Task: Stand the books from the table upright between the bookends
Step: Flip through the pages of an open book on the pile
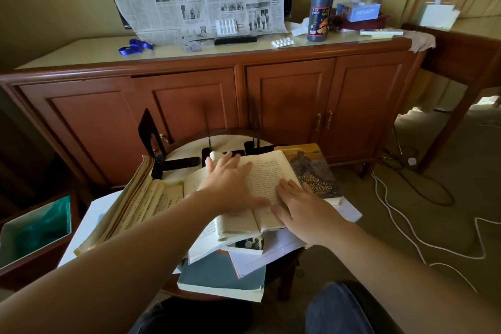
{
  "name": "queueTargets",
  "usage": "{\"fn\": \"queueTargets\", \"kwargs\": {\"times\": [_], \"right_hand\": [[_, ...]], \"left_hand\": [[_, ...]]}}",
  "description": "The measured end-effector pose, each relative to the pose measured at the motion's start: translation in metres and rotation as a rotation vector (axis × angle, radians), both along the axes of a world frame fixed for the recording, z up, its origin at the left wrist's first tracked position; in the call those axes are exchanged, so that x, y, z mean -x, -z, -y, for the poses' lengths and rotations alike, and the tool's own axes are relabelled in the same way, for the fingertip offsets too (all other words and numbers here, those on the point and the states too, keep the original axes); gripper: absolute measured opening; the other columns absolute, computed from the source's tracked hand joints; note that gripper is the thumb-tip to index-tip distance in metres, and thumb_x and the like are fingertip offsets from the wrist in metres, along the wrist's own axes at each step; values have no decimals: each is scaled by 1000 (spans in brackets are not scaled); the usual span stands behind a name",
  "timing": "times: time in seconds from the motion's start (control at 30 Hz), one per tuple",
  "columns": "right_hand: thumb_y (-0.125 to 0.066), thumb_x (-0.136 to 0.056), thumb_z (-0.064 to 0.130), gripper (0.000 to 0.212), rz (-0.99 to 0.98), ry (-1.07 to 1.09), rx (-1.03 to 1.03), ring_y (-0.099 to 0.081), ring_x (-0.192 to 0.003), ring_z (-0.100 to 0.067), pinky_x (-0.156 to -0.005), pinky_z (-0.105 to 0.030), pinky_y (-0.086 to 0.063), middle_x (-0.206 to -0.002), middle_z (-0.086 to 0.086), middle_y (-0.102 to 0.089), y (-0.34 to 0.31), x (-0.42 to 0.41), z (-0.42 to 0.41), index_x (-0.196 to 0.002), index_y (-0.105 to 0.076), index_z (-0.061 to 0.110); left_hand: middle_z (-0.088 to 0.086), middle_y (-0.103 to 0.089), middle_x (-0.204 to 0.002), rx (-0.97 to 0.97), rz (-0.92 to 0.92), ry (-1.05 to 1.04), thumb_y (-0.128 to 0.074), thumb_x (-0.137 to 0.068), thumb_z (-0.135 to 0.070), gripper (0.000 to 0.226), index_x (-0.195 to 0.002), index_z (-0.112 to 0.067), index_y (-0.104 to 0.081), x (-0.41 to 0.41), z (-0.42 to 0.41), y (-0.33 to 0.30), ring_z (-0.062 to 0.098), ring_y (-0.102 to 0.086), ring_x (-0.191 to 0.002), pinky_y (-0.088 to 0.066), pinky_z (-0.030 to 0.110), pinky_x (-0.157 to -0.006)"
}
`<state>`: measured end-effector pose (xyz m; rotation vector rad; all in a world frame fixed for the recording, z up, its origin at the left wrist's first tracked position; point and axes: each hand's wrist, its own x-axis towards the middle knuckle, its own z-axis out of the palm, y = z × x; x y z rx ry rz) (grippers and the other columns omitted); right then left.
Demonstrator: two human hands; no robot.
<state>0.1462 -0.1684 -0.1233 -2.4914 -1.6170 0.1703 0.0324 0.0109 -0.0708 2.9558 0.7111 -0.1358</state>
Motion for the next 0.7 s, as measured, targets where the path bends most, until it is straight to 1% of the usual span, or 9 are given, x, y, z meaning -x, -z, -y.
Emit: {"fn": "queueTargets", "kwargs": {"times": [0.07,0.13,0.2,0.23,0.27,0.4,0.53,0.6,0.7], "right_hand": [[-33,-108,49,51,-83,31,7,-35,-143,-24,-114,-44,-36,-158,0,-38,-13,6,-2,-151,-38,21],[-38,-108,46,48,-110,28,16,-37,-143,-24,-109,-45,-43,-157,0,-39,-21,9,-3,-152,-38,28],[-43,-108,45,47,-140,26,-11,-33,-149,-22,-113,-47,-40,-160,0,-40,-25,9,-3,-153,-42,32],[-47,-107,43,46,-170,25,-36,-33,-149,-21,-114,-48,-39,-159,1,-42,-27,8,-4,-151,-47,31],[-52,-106,40,43,-197,15,-69,-36,-148,-20,-115,-48,-39,-156,2,-47,-28,7,-5,-147,-52,29],[-54,-105,26,36,-269,6,-257,-56,-128,-16,-104,-42,-52,-142,8,-59,-33,12,-8,-141,-60,25],[-46,-104,55,52,-434,75,-337,-58,-120,-8,-89,-29,-54,-139,17,-56,-41,26,-14,-152,-43,37],[-51,-97,65,67,-472,61,-324,-50,-128,-8,-97,-32,-50,-148,17,-46,-42,30,-16,-157,-34,41],[-64,-95,49,63,-317,86,-196,-29,-148,-19,-112,-43,-42,-166,10,-21,-39,30,-15,-153,-41,41]], "left_hand": [[7,-25,-166,87,210,-124,-68,-85,-65,95,-162,-26,-29,11,-6,-1,30,-16,-154,-17,51,-126],[5,-40,-148,177,368,-266,-73,-85,-44,82,-156,-20,-38,23,-14,-3,27,-39,-138,-43,43,-115],[1,-56,-131,337,409,-364,-75,-85,-37,73,-148,-18,-47,33,-21,-4,18,-61,-112,-61,32,-84],[-2,-64,-122,423,404,-390,-77,-86,-36,68,-146,-18,-49,36,-23,-4,12,-68,-98,-60,24,-67],[-4,-70,-113,489,401,-402,-78,-87,-35,66,-145,-19,-51,38,-23,-4,8,-71,-88,-57,19,-59],[-9,-78,-94,615,452,-393,-73,-92,-44,55,-141,-22,-59,36,-19,-8,4,-76,-72,-57,23,-65],[-6,-75,-109,731,398,-315,-60,-102,-34,38,-139,-27,-66,26,-4,-13,11,-77,-84,-64,34,-82],[-6,-71,-118,666,298,-253,-54,-102,-22,36,-134,-32,-70,23,0,-12,15,-73,-96,-62,36,-90],[-7,-66,-127,601,241,-217,-60,-95,-9,44,-127,-37,-72,22,-2,-8,16,-68,-103,-60,33,-87]]}}
